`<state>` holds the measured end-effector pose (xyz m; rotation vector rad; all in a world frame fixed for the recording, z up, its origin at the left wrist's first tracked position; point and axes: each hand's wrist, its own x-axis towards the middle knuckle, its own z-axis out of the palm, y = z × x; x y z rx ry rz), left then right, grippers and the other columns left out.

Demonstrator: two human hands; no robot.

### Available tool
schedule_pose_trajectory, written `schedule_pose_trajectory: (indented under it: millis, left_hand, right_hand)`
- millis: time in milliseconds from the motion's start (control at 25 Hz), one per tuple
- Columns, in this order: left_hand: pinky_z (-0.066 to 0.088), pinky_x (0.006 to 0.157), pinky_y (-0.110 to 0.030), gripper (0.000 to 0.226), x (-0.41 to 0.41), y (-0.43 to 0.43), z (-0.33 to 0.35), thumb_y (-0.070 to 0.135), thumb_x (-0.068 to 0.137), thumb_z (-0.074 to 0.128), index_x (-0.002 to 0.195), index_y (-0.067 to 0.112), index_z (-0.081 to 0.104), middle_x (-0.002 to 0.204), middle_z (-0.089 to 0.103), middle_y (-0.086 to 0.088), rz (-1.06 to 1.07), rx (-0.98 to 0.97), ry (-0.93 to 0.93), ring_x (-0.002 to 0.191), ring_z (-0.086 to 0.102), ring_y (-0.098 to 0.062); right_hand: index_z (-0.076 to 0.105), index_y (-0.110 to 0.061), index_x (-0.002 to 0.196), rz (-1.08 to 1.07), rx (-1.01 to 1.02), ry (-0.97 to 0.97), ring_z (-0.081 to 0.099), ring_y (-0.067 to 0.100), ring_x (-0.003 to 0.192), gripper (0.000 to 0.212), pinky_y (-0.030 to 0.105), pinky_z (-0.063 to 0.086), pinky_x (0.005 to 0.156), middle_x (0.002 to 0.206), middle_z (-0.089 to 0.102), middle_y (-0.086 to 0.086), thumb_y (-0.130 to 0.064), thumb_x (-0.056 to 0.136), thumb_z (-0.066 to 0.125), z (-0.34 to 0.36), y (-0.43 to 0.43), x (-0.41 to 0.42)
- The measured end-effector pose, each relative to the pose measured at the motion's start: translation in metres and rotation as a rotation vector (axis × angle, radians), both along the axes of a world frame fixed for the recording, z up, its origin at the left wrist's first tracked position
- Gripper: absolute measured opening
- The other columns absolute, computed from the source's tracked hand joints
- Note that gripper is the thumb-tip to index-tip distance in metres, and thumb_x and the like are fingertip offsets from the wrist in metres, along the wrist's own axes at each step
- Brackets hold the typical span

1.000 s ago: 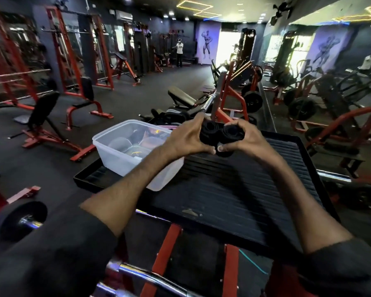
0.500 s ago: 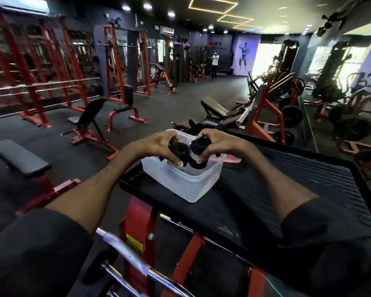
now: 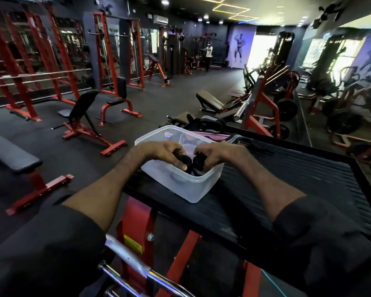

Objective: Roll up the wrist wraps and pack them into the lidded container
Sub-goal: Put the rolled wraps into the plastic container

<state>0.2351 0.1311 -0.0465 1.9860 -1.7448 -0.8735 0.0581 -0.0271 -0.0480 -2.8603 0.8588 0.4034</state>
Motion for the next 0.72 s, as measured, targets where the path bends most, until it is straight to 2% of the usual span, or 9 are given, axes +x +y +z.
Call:
schedule_pose_trajectory:
  millis: [40,80,120,200,320,400,560,720]
  left_hand:
    - [0.054,0.087,-0.027,0.042,0.0,-0.001,-0.002,0.039,0.077,0.084,0.111,0.017,0.069,0.104,0.073,-0.002,0.006,0.002,-0.006,0.1,0.068,-0.019]
    - [0.051,0.081,-0.02,0.038,0.0,0.001,-0.002,0.037,0.082,0.081,0.111,0.016,0.069,0.1,0.072,0.003,0.023,-0.017,-0.021,0.096,0.067,-0.013]
    - [0.048,0.076,-0.014,0.035,-0.001,0.003,-0.004,0.038,0.086,0.077,0.111,0.016,0.068,0.097,0.07,0.008,0.045,-0.043,-0.045,0.093,0.065,-0.01]
    - [0.046,0.078,-0.011,0.035,-0.007,0.008,-0.005,0.044,0.09,0.071,0.115,0.019,0.067,0.101,0.068,0.012,0.094,-0.103,-0.133,0.096,0.063,-0.007]
    - [0.046,0.097,-0.031,0.041,-0.014,0.009,-0.01,0.056,0.09,0.063,0.121,0.028,0.066,0.121,0.067,0.011,0.191,-0.201,-0.352,0.112,0.06,-0.011]
    - [0.045,0.095,-0.034,0.037,-0.007,0.007,-0.014,0.056,0.09,0.061,0.119,0.033,0.067,0.124,0.066,0.01,0.244,-0.234,-0.426,0.11,0.059,-0.014]
    - [0.046,0.1,-0.04,0.029,0.013,0.006,-0.012,0.054,0.087,0.063,0.112,0.038,0.069,0.12,0.068,0.01,0.218,-0.265,-0.425,0.114,0.06,-0.015]
    - [0.05,0.095,-0.033,0.024,0.009,0.001,-0.007,0.028,0.092,0.069,0.115,0.019,0.071,0.113,0.071,0.003,0.132,-0.38,-0.326,0.106,0.064,-0.014]
  right_hand:
    - [0.042,-0.066,0.112,0.006,-0.027,-0.004,0.055,0.029,0.122,0.071,0.065,0.037,0.103,0.129,0.058,-0.018,-0.062,0.045,0.067,0.005,0.01,-0.006]
    - [0.039,-0.062,0.127,0.025,-0.053,-0.012,0.05,0.031,0.13,0.076,0.061,0.034,0.108,0.142,0.053,-0.013,-0.061,0.057,0.07,0.013,0.022,-0.011]
    - [0.037,-0.05,0.142,0.044,-0.065,-0.013,0.044,0.031,0.138,0.077,0.054,0.032,0.111,0.151,0.047,-0.006,-0.056,0.073,0.07,0.019,0.031,-0.016]
    - [0.038,-0.031,0.151,0.045,-0.105,-0.104,0.037,0.028,0.144,0.068,0.044,0.028,0.11,0.157,0.044,0.002,-0.049,0.09,0.063,0.021,0.039,-0.022]
    - [0.044,-0.032,0.148,0.011,-0.112,-0.234,0.041,0.029,0.139,0.063,0.043,0.028,0.108,0.152,0.051,0.002,-0.055,0.091,0.06,0.013,0.046,-0.028]
    - [0.049,-0.034,0.143,-0.056,-0.105,-0.244,0.042,0.031,0.136,0.062,0.046,0.027,0.108,0.148,0.054,0.0,-0.057,0.087,0.061,0.003,0.053,-0.022]
    - [0.058,-0.029,0.131,-0.178,-0.189,-0.322,0.052,0.032,0.126,0.057,0.047,0.03,0.103,0.133,0.064,0.004,-0.055,0.08,0.063,-0.003,0.077,-0.015]
    - [0.059,-0.024,0.127,-0.145,-0.131,-0.246,0.051,0.034,0.125,0.053,0.045,0.033,0.098,0.133,0.063,0.007,-0.052,0.082,0.064,0.004,0.073,-0.019]
